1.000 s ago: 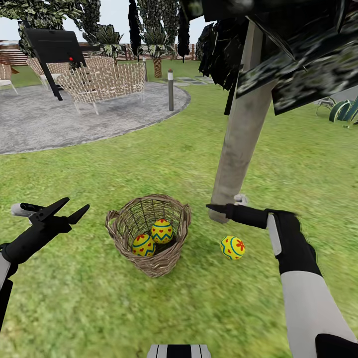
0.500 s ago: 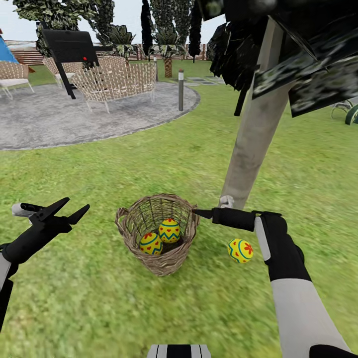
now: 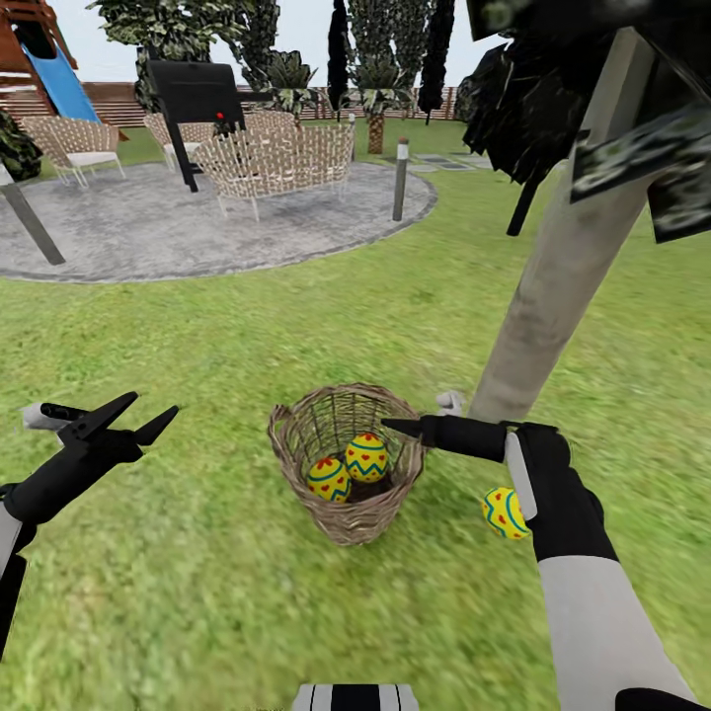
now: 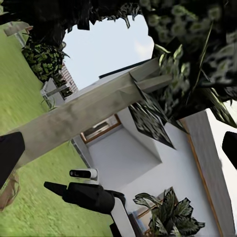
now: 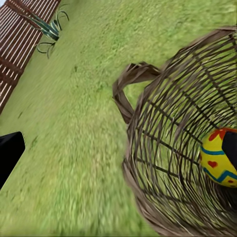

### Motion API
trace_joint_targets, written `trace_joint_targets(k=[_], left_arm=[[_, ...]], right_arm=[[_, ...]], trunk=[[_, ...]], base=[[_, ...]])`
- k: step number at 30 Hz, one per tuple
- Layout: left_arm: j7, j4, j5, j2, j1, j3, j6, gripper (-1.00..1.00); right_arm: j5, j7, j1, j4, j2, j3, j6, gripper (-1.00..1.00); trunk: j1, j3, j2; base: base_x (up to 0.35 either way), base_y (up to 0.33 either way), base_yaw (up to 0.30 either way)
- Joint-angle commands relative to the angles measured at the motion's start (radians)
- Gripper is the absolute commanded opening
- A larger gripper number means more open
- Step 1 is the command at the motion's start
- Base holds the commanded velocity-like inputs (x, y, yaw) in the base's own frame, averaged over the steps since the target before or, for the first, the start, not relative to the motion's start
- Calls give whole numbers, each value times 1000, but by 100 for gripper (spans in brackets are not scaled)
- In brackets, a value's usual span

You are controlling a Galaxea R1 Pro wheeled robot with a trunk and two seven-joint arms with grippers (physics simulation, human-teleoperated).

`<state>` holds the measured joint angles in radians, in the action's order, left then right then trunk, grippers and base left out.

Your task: Take the three Easter eggs out of the wicker basket on the lawn in the garden, then place them on the lawn next to a single tree (choose any tree) so that all three eggs are next to the same tree and none are left in the basket.

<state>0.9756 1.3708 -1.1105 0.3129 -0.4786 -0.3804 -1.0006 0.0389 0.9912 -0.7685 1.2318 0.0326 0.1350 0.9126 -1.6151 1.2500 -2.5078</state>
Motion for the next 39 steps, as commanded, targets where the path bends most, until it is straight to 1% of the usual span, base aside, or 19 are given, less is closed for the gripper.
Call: trace_joint_targets(k=[1,4,9,21,24,28,29,30,31,32,34,35,36,39], left_arm=[[0,0,0,0,0,0,0,100],[0,1,0,0,0,0,0,100],[0,0,0,0,0,0,0,100],[-3,0,3,0,0,4,-1,100],[-3,1,2,-1,0,4,0,100],[2,0,-3,-1,0,3,0,100],[3,0,-6,-2,0,3,0,100],[4,0,-6,-2,0,2,0,100],[4,0,-6,-2,0,2,-1,100],[4,0,-6,-2,0,2,-1,100],[5,0,-6,-2,0,2,0,100],[5,-1,-5,-2,0,2,0,100],[5,-1,-5,-2,0,2,0,100],[5,-1,-5,-1,0,1,0,100]], right_arm=[[0,0,0,0,0,0,0,100],[0,0,0,0,0,0,0,100],[-1,0,4,0,0,0,-1,100],[-8,-7,9,0,1,-1,-1,100],[-10,-30,10,0,1,-5,0,100],[-12,-105,12,0,1,-56,1,100],[-12,-150,12,0,2,-72,1,100],[-10,-193,12,0,6,-79,1,100],[-10,-209,12,0,8,-80,1,100],[-8,-291,12,-3,20,-89,5,100],[-6,-387,12,-4,33,-99,20,100],[-5,-449,12,-3,39,-110,32,100],[-4,-494,12,-4,44,-129,39,100],[-5,-558,12,-8,54,-170,46,100]], trunk=[[0,0,0],[0,0,0],[0,0,0],[0,0,0],[0,0,0],[0,0,0],[0,0,0],[0,0,0],[0,0,0],[0,0,0],[0,0,0],[0,0,0],[0,0,0],[0,0,0]], base=[[0,0,270],[0,0,214],[10,10,38],[209,205,1],[222,225,0],[82,79,0],[15,15,0],[8,8,0],[5,5,0],[3,2,0],[1,1,0],[0,0,0],[0,0,0],[0,0,0]])
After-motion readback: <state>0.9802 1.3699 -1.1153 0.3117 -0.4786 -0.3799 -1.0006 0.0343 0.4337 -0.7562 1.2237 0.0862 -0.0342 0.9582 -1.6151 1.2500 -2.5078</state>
